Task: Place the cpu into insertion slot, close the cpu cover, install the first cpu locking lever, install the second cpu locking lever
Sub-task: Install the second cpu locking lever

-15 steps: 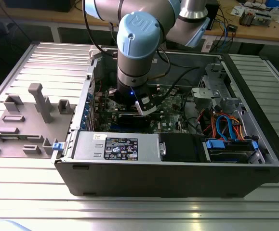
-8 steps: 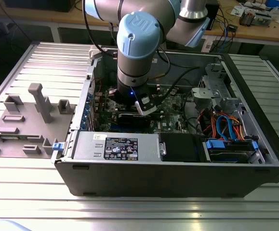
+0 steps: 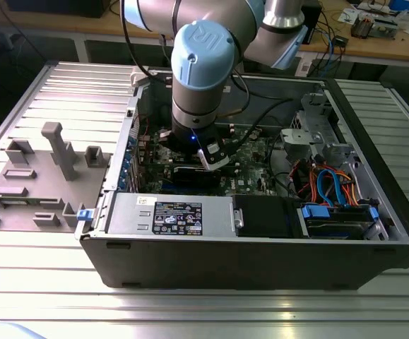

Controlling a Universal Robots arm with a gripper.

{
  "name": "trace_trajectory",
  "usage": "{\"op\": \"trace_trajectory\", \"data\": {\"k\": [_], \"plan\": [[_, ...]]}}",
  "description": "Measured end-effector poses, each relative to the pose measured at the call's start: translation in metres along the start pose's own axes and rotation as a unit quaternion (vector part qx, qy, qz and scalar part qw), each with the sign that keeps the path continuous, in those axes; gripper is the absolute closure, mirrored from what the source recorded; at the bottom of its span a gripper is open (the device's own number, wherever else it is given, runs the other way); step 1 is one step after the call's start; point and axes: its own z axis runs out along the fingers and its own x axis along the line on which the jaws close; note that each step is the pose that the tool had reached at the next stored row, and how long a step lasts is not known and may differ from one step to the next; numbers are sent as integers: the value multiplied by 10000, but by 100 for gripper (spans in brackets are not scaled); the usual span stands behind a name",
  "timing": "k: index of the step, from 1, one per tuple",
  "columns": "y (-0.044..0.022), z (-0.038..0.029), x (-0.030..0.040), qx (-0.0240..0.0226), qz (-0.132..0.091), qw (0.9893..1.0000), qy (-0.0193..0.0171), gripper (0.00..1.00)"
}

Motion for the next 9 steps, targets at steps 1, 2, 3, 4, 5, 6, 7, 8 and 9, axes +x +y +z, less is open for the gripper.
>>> {"op": "trace_trajectory", "data": {"k": [1, 2, 3, 4, 5, 6, 7, 8, 9], "plan": [[-2, 0, 0, -1, 0, 10000, 0, 89], [-16, -5, -1, -1, -2, 10000, 0, 89], [-26, -8, 0, -4, -2, 10000, 0, 89], [-38, -12, 1, -1, -1, 10000, 0, 89], [-42, -14, 2, 0, 0, 10000, 0, 89], [-42, -14, 2, 0, 0, 10000, 0, 89], [-42, -14, 2, -1, 1, 10000, 0, 89], [-42, -15, 2, -1, 0, 10000, 0, 89], [-41, -20, 2, -2, 0, 10000, -1, 89]]}}
